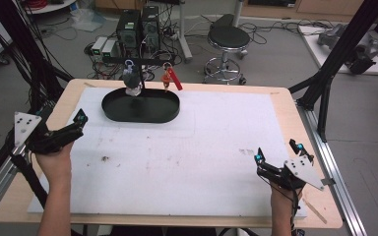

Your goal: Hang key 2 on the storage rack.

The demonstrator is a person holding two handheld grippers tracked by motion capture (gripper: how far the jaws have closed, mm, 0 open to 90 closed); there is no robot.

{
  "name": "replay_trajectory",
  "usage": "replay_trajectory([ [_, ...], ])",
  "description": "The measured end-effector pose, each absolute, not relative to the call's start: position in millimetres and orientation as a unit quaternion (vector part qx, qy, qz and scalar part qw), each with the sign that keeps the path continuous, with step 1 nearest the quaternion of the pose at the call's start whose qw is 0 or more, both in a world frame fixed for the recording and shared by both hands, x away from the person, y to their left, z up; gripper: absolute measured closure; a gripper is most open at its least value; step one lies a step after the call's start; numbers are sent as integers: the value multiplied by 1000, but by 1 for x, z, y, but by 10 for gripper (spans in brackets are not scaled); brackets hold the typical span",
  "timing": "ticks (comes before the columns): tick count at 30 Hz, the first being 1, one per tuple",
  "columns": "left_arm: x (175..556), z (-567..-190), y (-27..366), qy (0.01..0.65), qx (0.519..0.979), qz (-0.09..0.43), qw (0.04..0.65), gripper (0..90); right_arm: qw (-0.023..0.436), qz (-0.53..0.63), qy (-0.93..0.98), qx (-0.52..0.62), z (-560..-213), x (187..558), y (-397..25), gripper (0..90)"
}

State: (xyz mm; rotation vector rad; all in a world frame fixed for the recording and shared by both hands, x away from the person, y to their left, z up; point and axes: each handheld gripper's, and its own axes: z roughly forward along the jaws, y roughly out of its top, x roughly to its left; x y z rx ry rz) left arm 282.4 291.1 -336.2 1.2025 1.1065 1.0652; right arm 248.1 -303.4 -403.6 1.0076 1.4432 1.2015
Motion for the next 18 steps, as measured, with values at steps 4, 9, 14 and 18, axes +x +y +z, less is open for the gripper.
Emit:
replay_trajectory([
  [4, 270, -344, 296, 473, 507, 452, 561, 17, 482, 498, 588, 416, -403, 248, -305, 13],
  [9, 253, -352, 298, 475, 499, 460, 560, 17, 478, 504, 584, 421, -403, 247, -307, 13],
  [14, 239, -362, 300, 471, 501, 464, 559, 17, 472, 511, 580, 424, -404, 248, -309, 13],
  [18, 233, -371, 299, 471, 506, 461, 557, 17, 467, 521, 572, 427, -404, 247, -310, 13],
])
